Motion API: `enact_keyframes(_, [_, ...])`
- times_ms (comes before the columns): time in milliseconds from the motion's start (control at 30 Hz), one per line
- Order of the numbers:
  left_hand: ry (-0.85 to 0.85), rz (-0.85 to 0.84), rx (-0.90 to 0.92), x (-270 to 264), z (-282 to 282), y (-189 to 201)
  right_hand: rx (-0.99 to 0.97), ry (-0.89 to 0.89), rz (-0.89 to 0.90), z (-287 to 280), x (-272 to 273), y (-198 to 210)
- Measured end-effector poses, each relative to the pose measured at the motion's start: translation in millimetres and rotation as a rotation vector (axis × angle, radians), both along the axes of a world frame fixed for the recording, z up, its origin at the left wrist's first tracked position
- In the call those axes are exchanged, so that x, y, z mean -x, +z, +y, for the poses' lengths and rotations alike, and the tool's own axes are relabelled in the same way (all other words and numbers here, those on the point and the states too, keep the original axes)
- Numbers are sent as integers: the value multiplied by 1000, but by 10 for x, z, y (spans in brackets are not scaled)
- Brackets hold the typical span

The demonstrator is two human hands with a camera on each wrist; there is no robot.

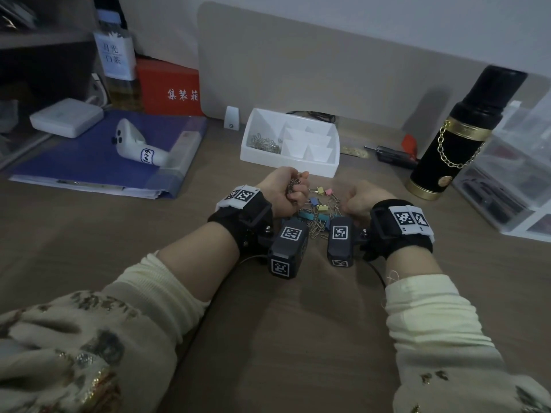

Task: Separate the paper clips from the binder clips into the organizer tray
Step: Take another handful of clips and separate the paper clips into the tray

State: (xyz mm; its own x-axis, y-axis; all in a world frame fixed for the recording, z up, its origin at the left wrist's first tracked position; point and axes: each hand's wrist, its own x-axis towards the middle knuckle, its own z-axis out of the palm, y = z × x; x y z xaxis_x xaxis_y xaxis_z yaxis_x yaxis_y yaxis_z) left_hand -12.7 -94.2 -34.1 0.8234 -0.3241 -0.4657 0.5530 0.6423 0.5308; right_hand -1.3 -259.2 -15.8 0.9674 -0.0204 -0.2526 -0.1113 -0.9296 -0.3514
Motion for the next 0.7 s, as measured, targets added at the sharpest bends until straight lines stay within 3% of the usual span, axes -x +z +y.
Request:
enact_keyframes(167, [7, 5, 5, -10, 11, -8, -57, 1, -142, -3, -25, 41])
enact_keyframes(267, [10, 0, 7, -7, 9, -6, -97, 114, -232, 41, -24, 78])
enact_keyframes(500, [16, 3, 8, -8, 13, 4, -152, 128, -89, 77, -1, 19])
enact_keyframes(700, [18, 4, 11, -2, 11, 14, -131, 115, -77, 80, 7, 35])
